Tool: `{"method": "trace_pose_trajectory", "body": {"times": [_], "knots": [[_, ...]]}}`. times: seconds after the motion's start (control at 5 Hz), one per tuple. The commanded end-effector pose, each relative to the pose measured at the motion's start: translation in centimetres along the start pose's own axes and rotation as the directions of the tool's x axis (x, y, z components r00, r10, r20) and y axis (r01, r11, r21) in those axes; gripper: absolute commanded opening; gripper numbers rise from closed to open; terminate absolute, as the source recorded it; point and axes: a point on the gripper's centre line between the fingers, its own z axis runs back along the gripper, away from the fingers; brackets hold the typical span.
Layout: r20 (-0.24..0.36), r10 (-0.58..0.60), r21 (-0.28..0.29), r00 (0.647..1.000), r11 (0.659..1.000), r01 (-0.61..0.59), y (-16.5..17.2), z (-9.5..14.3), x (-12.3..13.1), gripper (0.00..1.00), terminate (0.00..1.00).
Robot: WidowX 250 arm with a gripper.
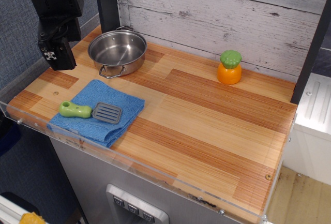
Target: Put the salt shaker towards the bottom right of the table.
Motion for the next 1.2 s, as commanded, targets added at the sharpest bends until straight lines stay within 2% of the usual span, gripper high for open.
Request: {"method": "trace_pose_trajectory", "body": {"times": [0.0, 0.2, 0.4, 0.6, 0.8, 1.0], "knots": [[0.0, 0.0, 0.0, 1.0, 1.0, 0.0, 0.0, 0.0, 0.0, 1.0, 0.0], [0.03, -0.052, -0.017, 0.998, 0.998, 0.052, 0.3, -0.2, 2.7, 1.0, 0.0], [0.08, -0.124, -0.008, 0.989, 0.992, 0.125, 0.8, -0.6, 5.5, 1.0, 0.0], [0.107, -0.099, 0.024, 0.989, 0.995, 0.097, 0.9, -0.9, 7.6, 1.0, 0.0], [0.135, 0.063, -0.002, 0.989, 0.998, -0.063, 0.4, -2.0, 10.0, 1.0, 0.0], [0.122, 0.175, -0.037, 0.977, 0.984, -0.172, 0.1, -2.7, 12.3, 1.0, 0.0]]}}
